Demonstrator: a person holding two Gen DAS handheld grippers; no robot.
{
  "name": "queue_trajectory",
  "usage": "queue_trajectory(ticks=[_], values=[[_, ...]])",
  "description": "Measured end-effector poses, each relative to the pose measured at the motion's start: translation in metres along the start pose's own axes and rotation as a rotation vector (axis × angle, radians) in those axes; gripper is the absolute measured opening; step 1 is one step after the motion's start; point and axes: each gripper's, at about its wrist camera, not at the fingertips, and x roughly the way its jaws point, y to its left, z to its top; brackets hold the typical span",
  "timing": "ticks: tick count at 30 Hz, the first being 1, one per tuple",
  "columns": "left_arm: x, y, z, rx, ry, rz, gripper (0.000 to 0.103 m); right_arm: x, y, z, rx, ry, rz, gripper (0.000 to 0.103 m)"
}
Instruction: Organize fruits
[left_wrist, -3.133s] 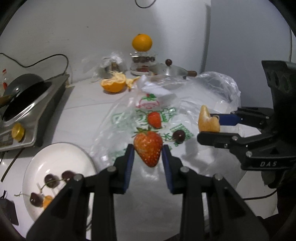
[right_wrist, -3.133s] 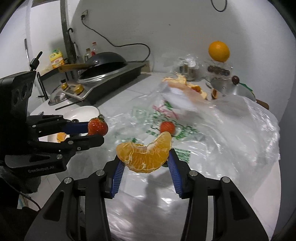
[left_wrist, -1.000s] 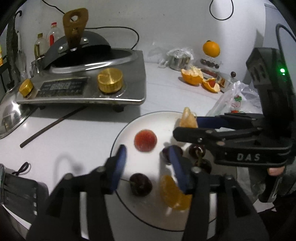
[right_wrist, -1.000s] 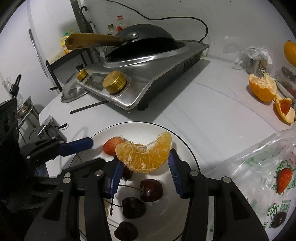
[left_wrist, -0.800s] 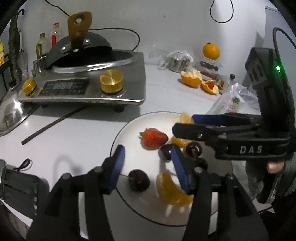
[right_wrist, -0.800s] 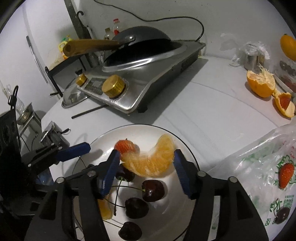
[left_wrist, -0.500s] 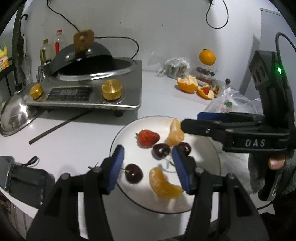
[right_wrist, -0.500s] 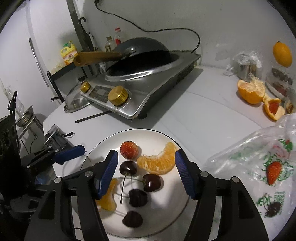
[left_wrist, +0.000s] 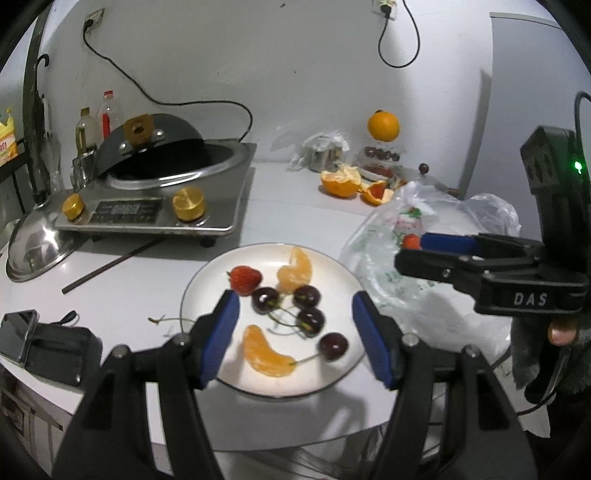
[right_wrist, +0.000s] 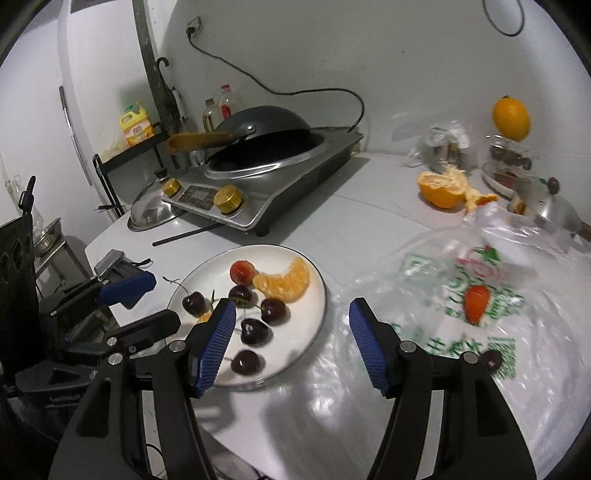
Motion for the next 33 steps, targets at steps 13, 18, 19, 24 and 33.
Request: queue_trajectory(ticks=[13, 18, 19, 24, 33], values=[[-0.014, -0.050, -0.005, 0.042, 0.003, -0.017, 0.065, -0.055, -0.036, -0.034, 0.051, -0.048, -0.064, 0.067], [-0.013, -0.063, -0.001, 0.044, 0.007, -0.035, 0.065, -0.069, -0.053, -0.043, 0.075, -0.063, -0.097, 0.067], [-0.013, -0.066, -0.001, 0.051, 0.006, -0.039, 0.065, -0.070, -0.056, -0.044, 0.077, -0.067, -0.107, 0.067], [-0.008, -0.082, 0.006, 0.081, 0.006, -0.058, 0.065, -0.076, -0.076, -0.052, 0.108, -0.071, -0.153, 0.067], [0.016, -0.101, 0.012, 0.098, 0.017, -0.071, 0.065, -0.058, -0.108, -0.059, 0.099, -0.009, -0.187, 0.064]])
